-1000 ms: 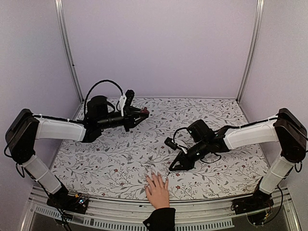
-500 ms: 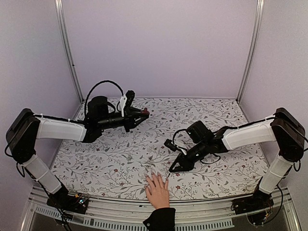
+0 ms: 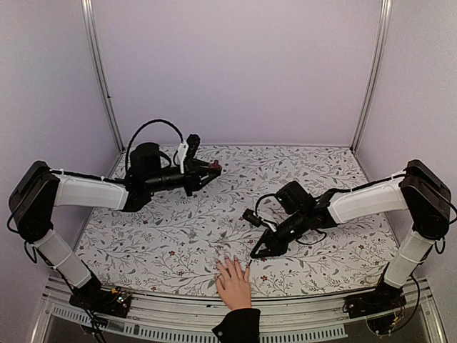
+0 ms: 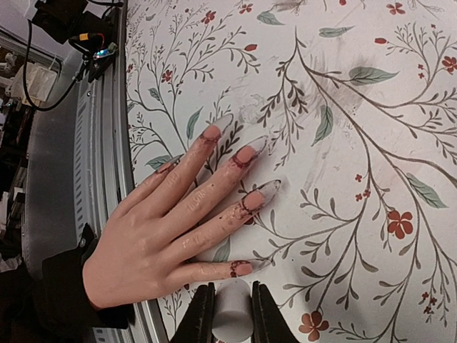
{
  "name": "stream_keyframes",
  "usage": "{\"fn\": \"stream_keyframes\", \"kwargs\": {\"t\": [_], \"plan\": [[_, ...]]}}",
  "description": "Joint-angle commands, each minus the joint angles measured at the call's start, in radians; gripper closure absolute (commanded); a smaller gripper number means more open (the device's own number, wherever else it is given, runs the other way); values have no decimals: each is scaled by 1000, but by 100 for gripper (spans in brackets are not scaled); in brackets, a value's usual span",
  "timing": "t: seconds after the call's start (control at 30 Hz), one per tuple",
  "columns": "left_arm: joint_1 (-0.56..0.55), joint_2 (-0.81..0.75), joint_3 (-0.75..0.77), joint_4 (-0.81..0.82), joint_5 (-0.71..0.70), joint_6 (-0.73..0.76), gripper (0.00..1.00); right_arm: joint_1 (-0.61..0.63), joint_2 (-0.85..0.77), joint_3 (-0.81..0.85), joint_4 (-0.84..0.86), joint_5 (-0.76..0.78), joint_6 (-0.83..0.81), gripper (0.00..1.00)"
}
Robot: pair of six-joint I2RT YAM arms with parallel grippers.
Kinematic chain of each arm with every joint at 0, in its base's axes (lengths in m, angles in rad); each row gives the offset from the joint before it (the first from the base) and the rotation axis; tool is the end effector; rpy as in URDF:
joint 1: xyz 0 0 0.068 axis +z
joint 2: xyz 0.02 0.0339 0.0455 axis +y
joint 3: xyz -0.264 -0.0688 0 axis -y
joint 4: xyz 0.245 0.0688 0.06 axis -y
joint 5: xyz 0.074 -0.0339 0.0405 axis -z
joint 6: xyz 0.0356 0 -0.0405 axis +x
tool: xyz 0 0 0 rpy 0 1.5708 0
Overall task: Paint the nails
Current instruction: Paint the nail polish on the nail.
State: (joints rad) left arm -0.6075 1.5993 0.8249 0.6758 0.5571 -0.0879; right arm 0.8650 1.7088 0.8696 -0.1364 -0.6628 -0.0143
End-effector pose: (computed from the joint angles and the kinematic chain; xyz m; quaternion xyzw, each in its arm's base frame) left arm 0.2753 -0.2143 0.2387 0.3615 0.6412 -0.4115 0.5375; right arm 0.1921 0.2592 0.1483 -0.4711 0.7774 0.3978 0.1242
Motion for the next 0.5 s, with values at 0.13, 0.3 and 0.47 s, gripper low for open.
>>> {"fn": "stream_keyframes", "kwargs": {"t": [0.13,0.3,0.47], "plan": [[12,10,4,24,10,-7,100,9,18,17,-13,-10,7,100],[12,10,3,24,10,-8,100,9,23,19,-11,-6,7,100],[12,10,0,25,9,-7,100,9,27,21,-12,-5,8,100]]}}
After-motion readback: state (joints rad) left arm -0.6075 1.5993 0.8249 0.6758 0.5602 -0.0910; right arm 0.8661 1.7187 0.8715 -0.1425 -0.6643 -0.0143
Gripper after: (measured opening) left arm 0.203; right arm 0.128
